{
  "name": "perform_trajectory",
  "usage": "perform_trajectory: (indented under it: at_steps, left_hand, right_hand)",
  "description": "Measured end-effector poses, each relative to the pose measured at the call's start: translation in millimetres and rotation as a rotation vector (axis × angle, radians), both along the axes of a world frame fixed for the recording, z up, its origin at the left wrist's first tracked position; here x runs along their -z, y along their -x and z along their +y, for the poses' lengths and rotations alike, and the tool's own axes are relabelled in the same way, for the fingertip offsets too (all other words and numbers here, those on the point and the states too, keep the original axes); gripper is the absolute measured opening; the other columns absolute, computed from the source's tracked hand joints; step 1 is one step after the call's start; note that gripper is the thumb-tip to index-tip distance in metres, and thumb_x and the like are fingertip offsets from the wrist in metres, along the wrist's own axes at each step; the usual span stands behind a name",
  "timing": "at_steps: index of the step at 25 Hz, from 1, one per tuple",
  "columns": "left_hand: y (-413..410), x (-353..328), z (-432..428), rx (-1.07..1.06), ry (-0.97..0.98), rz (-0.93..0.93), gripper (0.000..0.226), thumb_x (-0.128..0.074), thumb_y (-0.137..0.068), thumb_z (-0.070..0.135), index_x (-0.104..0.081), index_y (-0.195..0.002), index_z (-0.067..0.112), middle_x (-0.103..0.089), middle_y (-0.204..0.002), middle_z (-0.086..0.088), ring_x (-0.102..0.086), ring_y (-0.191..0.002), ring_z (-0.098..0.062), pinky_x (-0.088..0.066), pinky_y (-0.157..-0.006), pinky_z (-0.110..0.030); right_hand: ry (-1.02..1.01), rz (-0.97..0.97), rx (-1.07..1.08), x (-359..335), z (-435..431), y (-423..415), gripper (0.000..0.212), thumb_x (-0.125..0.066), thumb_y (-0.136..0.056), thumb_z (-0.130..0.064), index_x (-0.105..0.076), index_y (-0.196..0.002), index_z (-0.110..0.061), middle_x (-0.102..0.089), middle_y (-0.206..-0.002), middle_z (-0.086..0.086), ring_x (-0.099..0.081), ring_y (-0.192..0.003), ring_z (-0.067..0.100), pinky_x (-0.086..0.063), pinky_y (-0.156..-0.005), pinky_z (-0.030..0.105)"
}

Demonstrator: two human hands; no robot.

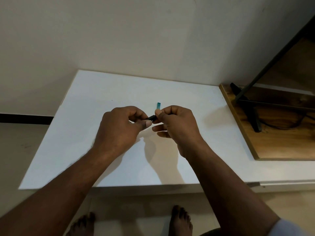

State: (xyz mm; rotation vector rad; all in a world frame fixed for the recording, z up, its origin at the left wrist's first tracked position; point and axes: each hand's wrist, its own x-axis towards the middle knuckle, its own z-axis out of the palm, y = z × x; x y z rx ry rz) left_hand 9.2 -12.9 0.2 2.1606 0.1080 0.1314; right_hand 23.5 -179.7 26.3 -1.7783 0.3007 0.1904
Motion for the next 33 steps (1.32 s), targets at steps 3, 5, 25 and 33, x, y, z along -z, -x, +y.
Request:
perform_trajectory:
  at_steps: [3,5,25,33]
  left_hand:
    - [1,-1,0,0.011,0.008,0.012,0.011,-0.079,-0.086,0.043,-0.079,-0.090,0.033,-0.075,-0.080,0.017,-0.066,-0.079,0.000,-0.043,-0.065,-0.022]
    - [1,-2,-1,0.018,0.012,0.019,0.012,-0.079,-0.087,0.043,-0.079,-0.090,0.032,-0.075,-0.080,0.016,-0.067,-0.080,-0.002,-0.045,-0.066,-0.024]
    - [2,-1,2,-0.081,0.052,0.151,0.027,-0.078,-0.087,0.043,-0.076,-0.068,0.025,-0.077,-0.067,0.016,-0.072,-0.067,-0.003,-0.047,-0.063,-0.021]
    - [2,1,3,-0.141,0.081,0.218,0.024,-0.080,-0.086,0.043,-0.075,-0.073,0.023,-0.079,-0.070,0.008,-0.077,-0.071,-0.016,-0.062,-0.080,-0.039]
  right_hand:
    - [0.050,-0.036,0.010,2,1,-1,0.020,-0.068,-0.103,-0.027,-0.074,-0.094,-0.009,-0.083,-0.087,0.001,-0.080,-0.067,0.015,-0.059,-0.062,0.027]
    - [0.079,-0.052,0.007,4,1,-1,0.020,-0.068,-0.103,-0.027,-0.073,-0.094,-0.010,-0.082,-0.086,0.000,-0.079,-0.065,0.013,-0.058,-0.060,0.025]
    - [0.757,-0.022,-0.108,28,-61,-30,0.006,-0.072,-0.093,-0.028,-0.074,-0.089,-0.024,-0.079,-0.093,0.004,-0.076,-0.086,0.026,-0.064,-0.086,0.045]
    - [0.659,-0.164,-0.023,4,-50,-21,0.007,-0.071,-0.096,-0.027,-0.073,-0.090,-0.025,-0.080,-0.085,-0.002,-0.077,-0.079,0.022,-0.066,-0.080,0.045]
